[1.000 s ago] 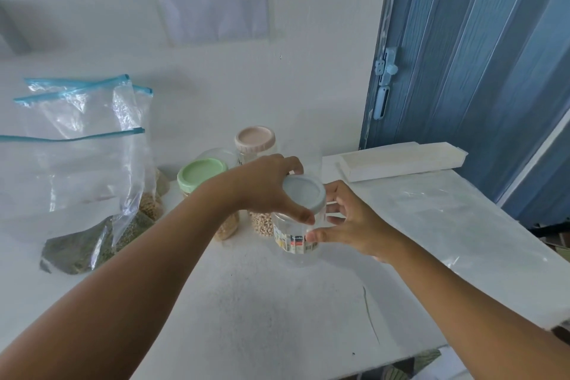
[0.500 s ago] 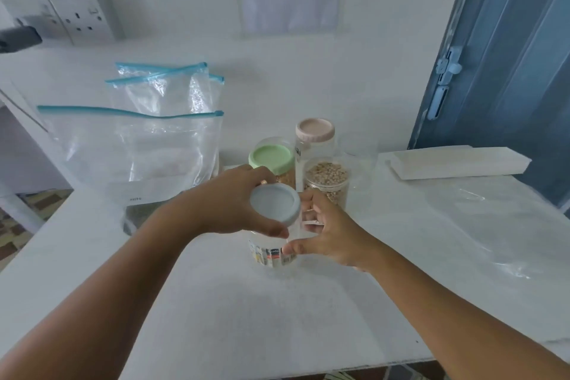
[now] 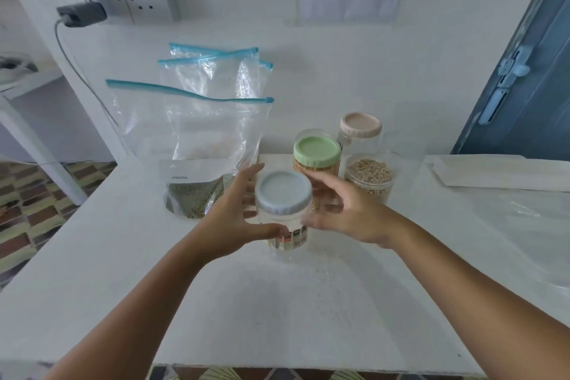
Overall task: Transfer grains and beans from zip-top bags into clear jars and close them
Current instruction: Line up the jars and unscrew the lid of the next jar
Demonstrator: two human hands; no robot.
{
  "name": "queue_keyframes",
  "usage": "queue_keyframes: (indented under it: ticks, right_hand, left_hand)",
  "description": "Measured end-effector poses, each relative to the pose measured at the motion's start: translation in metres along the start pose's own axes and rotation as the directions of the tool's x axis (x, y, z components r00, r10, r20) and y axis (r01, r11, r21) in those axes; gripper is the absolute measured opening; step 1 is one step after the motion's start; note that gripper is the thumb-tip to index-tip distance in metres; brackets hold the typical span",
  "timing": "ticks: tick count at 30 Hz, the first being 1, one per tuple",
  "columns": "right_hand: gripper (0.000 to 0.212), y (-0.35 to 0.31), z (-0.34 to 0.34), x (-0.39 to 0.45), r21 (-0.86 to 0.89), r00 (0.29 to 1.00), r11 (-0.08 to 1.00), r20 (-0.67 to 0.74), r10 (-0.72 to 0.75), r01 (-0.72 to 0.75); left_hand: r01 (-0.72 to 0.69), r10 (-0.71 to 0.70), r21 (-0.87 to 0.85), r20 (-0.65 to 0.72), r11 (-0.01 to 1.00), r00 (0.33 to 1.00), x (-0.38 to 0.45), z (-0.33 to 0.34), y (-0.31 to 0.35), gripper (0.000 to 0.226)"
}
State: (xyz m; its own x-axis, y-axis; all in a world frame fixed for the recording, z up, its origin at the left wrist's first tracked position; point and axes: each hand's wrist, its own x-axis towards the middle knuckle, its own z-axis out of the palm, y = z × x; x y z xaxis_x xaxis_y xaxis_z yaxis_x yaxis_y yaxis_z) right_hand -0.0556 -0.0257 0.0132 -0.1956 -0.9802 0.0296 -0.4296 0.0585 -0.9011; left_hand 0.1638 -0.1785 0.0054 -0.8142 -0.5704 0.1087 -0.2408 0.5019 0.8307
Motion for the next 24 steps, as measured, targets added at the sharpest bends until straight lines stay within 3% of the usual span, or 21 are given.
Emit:
queue_keyframes:
  ticks: [3,5,10,16,24]
  right_hand:
    - [0.073,-0.031,-0.014,0.006,-0.156,0.996,0.987,-0.065,-0.053,0.043]
    - [0.075,-0.05,-0.015,0.016,-0.321,0.997,0.945,-0.024,-0.073,0.061]
    - [0.092,-0.067,-0.006,0.04,-0.538,0.995,0.837,0.077,-0.068,0.099]
    - [0.092,-0.074,-0.009,0.04,-0.599,0.995,0.795,0.081,-0.065,0.101]
    - [0.082,-0.075,-0.013,0.043,-0.576,0.986,0.805,0.151,-0.067,0.143]
  left_hand:
    - [0.021,-0.022,-0.052,-0.01,0.998,1.0,0.002,0.003,-0.002,0.124]
    - [0.03,-0.03,-0.099,-0.003,0.995,1.0,0.005,0.006,0.005,0.124]
    - [0.004,-0.011,-0.112,-0.056,0.994,0.998,0.011,0.016,0.019,0.095]
    - [0.025,-0.033,-0.141,-0.055,0.99,0.998,0.011,0.021,0.018,0.081]
    - [0.043,-0.057,-0.143,-0.093,0.989,0.994,0.013,0.026,0.017,0.083]
